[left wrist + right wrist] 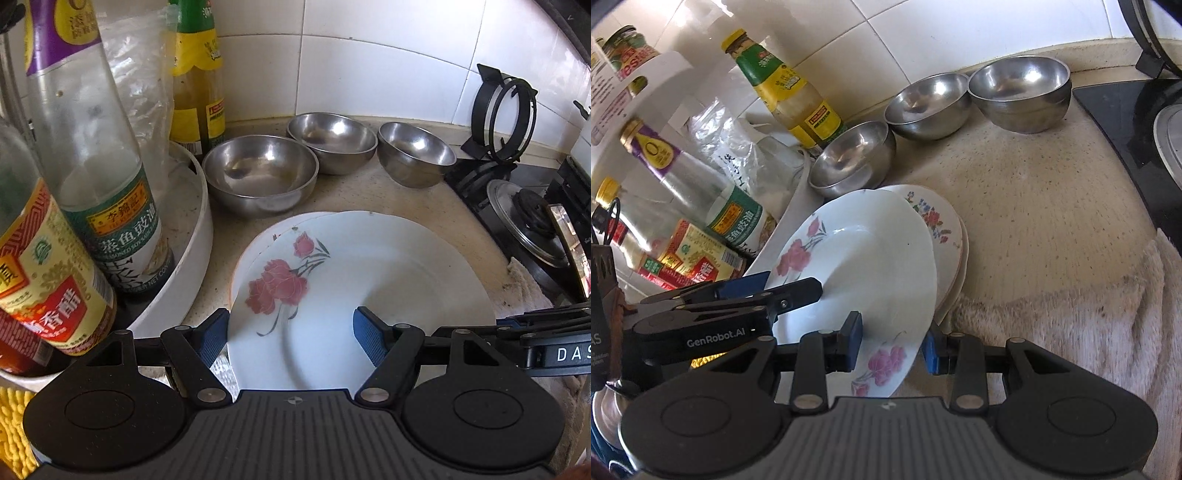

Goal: Organize plates and bowls
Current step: 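Open the right gripper to release the plate on the stack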

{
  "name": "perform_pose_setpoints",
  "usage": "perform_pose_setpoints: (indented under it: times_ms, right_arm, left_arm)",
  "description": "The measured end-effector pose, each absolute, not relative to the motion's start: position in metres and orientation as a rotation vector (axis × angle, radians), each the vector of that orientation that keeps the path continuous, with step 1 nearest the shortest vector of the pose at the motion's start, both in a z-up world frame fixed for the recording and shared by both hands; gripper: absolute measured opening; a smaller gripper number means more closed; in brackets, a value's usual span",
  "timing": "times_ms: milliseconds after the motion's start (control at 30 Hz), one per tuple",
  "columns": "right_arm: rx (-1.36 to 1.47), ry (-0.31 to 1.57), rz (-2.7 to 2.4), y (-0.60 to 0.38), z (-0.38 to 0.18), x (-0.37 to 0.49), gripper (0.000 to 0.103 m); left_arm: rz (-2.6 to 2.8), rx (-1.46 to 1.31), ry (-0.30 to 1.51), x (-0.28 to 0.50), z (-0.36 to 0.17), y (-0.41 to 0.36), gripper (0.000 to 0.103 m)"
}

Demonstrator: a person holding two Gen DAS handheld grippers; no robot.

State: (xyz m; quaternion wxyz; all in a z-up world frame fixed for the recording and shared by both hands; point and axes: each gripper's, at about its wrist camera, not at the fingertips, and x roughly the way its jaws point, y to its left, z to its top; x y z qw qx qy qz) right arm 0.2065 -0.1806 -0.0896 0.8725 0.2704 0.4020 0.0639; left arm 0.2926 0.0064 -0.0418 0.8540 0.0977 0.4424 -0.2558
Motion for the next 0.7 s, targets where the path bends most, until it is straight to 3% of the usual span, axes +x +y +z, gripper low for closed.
perform_pose_setpoints:
  times_ms: [467, 700]
  right_arm:
    - [0.559, 0.835, 0.144, -0.188, -0.092, 0.233, 0.054]
    - [0.393, 0.801, 0.136, -0.175, -0.088, 0.248, 0.054]
  left_arm:
    - [-0.508, 0.195, 0.965, 0.316, -0.051, 0.001, 0.078]
    - [-0.483, 0.18, 0.99, 0.331, -0.059, 0.0, 0.077]
